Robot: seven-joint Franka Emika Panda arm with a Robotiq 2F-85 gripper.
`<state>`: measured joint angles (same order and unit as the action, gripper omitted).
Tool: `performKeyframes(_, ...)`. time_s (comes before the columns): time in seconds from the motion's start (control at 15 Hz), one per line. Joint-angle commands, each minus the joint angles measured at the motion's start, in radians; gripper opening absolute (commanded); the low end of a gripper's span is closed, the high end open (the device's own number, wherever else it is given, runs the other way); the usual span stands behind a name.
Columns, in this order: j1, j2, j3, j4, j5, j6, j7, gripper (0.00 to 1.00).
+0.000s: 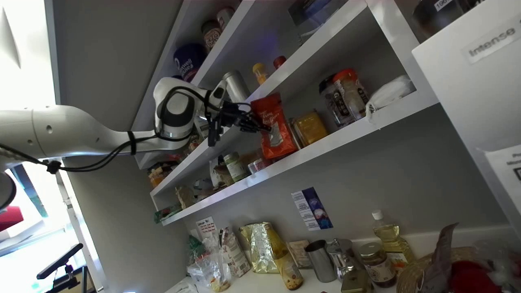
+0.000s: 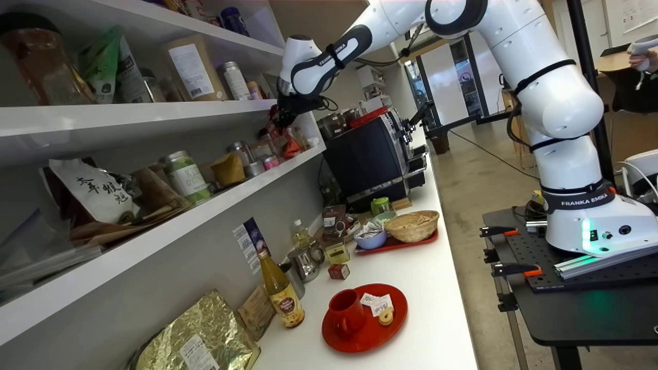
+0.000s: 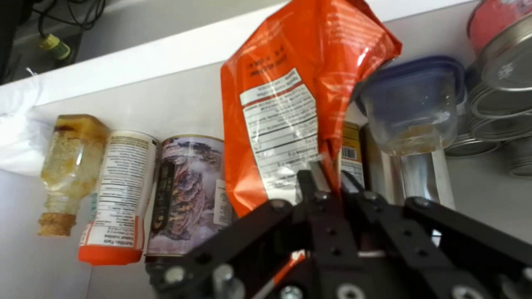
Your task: Remove the orange packet from the shelf
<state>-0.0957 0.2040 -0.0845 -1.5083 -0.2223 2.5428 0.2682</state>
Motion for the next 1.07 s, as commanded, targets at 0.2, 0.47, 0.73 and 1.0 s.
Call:
performKeyframes(0.2, 0.028, -0.382, 0.018, -0.398, -0.025, -0.133, -0.022, 0.01)
performKeyframes(0.47, 0.08, -0.542, 0.074, -0.622, 0.077, -0.106, -0.1, 0.01)
performKeyframes(0.73, 0.197, -0.582, 0.161, -0.765, 0.203, -0.069, -0.164, 0.01)
performKeyframes(1.0, 0.317, -0.519, 0.258, -0.811, 0.286, -0.011, -0.183, 0.01)
